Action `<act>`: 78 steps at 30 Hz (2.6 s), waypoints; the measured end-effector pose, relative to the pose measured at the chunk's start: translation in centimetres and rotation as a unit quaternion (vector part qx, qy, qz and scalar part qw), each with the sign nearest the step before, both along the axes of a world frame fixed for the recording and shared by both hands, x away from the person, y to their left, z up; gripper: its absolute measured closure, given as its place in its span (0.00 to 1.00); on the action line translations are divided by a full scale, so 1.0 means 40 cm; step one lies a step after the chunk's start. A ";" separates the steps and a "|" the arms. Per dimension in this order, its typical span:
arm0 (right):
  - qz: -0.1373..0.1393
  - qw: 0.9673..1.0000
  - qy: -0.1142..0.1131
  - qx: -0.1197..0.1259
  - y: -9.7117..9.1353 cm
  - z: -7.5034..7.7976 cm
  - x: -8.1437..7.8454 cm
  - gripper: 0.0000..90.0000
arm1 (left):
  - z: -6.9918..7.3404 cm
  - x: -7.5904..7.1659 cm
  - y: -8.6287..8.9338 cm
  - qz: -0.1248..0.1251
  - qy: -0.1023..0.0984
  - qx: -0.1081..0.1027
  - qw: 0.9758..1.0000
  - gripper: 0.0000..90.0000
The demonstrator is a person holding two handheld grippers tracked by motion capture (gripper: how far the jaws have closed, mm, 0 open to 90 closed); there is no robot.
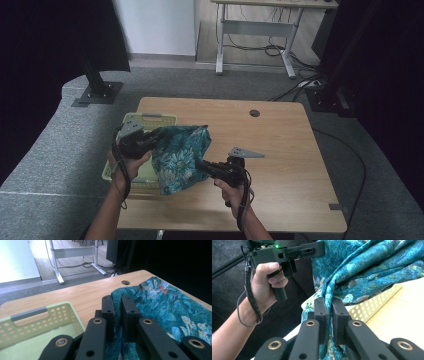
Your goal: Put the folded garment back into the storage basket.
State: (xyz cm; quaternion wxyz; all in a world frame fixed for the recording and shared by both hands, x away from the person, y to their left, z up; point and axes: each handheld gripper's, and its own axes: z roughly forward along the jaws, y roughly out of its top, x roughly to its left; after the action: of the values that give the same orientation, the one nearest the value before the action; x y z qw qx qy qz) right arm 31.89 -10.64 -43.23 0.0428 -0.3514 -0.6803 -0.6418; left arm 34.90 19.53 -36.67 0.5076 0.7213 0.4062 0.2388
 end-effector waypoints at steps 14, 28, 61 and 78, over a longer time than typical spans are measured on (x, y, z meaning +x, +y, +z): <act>-0.006 1.000 0.007 -0.003 0.046 -0.002 0.032 0.92 | -0.012 0.030 0.041 0.001 0.004 -0.008 1.000 0.91; 0.000 1.000 0.010 -0.014 0.099 0.001 0.054 0.92 | -0.022 0.043 0.070 0.005 0.004 -0.009 1.000 0.91; 0.018 1.000 0.004 -0.024 0.194 0.016 0.091 0.92 | -0.033 0.063 0.174 0.028 0.012 -0.029 0.999 0.91; 0.019 0.999 0.005 -0.027 0.237 0.015 0.112 0.92 | -0.038 0.077 0.202 0.033 0.012 -0.034 0.999 0.91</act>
State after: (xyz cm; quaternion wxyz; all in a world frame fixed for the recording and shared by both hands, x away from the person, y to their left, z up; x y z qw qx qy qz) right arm 36.37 -1.15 -42.65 0.0491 -0.3422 -0.7037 -0.6208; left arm 37.98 27.63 -38.17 0.5183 0.6928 0.4439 0.2331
